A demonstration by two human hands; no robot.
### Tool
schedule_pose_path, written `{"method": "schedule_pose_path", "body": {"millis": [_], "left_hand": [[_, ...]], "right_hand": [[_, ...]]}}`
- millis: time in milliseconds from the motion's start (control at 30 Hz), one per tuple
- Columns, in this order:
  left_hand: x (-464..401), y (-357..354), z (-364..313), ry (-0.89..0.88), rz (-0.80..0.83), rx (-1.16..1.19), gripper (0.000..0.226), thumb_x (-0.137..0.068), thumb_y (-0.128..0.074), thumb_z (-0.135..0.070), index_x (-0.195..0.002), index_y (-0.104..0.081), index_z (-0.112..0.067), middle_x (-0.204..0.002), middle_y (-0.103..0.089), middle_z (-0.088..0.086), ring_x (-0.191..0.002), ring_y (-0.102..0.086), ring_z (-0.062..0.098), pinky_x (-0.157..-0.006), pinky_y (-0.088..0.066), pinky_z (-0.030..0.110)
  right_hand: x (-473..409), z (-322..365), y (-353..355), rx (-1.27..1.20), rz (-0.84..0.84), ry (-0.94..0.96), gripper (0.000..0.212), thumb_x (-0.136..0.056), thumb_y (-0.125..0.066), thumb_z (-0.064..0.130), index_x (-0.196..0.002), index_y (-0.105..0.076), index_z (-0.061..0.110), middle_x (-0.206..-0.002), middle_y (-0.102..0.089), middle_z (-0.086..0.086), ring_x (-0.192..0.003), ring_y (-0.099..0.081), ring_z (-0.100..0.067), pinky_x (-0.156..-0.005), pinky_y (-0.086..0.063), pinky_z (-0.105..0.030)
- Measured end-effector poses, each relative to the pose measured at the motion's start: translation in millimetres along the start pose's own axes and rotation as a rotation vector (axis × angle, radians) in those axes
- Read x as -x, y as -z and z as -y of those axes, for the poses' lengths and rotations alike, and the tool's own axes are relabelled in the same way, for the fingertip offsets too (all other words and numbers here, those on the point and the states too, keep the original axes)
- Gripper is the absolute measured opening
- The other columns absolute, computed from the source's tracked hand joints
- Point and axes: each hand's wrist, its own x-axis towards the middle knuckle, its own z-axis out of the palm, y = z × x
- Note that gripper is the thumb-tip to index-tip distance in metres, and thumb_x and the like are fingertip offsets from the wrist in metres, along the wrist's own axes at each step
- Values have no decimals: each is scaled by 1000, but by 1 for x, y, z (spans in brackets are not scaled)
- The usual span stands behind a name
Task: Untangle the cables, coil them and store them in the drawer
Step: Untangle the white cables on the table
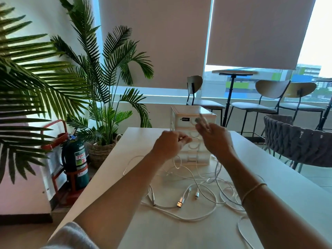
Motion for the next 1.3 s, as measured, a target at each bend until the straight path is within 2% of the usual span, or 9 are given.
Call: {"method": "schedule_pose_path", "body": {"millis": [200, 300, 400, 500, 667, 867, 1033, 1167, 1300], "left_hand": [[4, 6, -5, -38, -25, 17, 27, -89, -60, -33, -95, -70, -9, -66, -53, -2, -64, -53, 22, -61, -37, 25], [7, 10, 8, 76, -11, 11, 26, -90, -57, -33, -104, -63, -12, -78, -60, 3, -71, -54, 17, -67, -40, 23], [10, 15, 32, 207, 8, -15, 21, -92, -54, -27, -103, -62, -11, -97, -67, 10, -87, -60, 22, -75, -45, 27], [19, 24, 58, 330, -4, -12, 22, -94, -52, -25, -103, -62, -8, -100, -66, 12, -85, -54, 19, -71, -37, 23], [26, 34, 92, 493, -9, 20, 21, -93, -52, -27, -94, -61, -8, -96, -67, 15, -87, -60, 27, -67, -36, 24], [27, 37, 108, 631, -92, 148, 31, -90, -58, -36, -74, -55, -10, -70, -62, 8, -53, -57, 22, -51, -49, 28], [23, 45, 102, 791, -248, 498, 36, -89, -59, -36, -74, -57, -3, -68, -62, 13, -35, -58, 12, -38, -50, 21], [18, 49, 82, 753, -136, 614, 26, -94, -54, -23, -80, -57, -2, -65, -59, 14, -34, -57, 11, -37, -49, 18], [9, 52, 55, 596, 48, 316, 30, -93, -51, -36, -84, -61, -10, -58, -56, 5, -34, -49, 8, -35, -37, 14]], "right_hand": [[6, 3, -15, 91, 201, 25, 46, -91, -48, 46, -54, -49, 20, -62, -51, -6, -66, -46, -21, -54, -30, -30], [8, -3, -12, 126, 184, 11, 38, -88, -54, 45, -67, -60, 14, -62, -52, -5, -64, -48, -20, -54, -33, -28], [5, -15, -4, 30, 50, -80, 46, -90, -52, 44, -80, -65, 2, -66, -55, -8, -64, -49, -21, -64, -37, -32], [-5, -34, 10, -227, -173, -295, 40, -86, -56, 42, -88, -69, 4, -63, -52, -2, -63, -46, -20, -70, -39, -37], [-9, -51, 27, -332, -359, -545, 25, -83, -57, 34, -68, -63, 14, -64, -54, -2, -77, -55, -27, -76, -45, -39], [-11, -63, 30, -196, -462, -557, 36, -90, -50, 33, -93, -68, 1, -100, -65, -20, -99, -55, -33, -85, -40, -36], [-11, -59, 36, -208, -528, -631, 46, -94, -46, 37, -107, -64, -3, -115, -62, -20, -111, -53, -33, -92, -39, -35], [-7, -55, 36, -123, -506, -628, 44, -93, -45, 29, -113, -59, -8, -120, -58, -26, -113, -52, -38, -94, -40, -37], [-10, -42, 31, -148, -557, -556, 37, -87, -52, 20, -112, -60, -4, -113, -64, -20, -106, -58, -33, -80, -41, -29]]}}
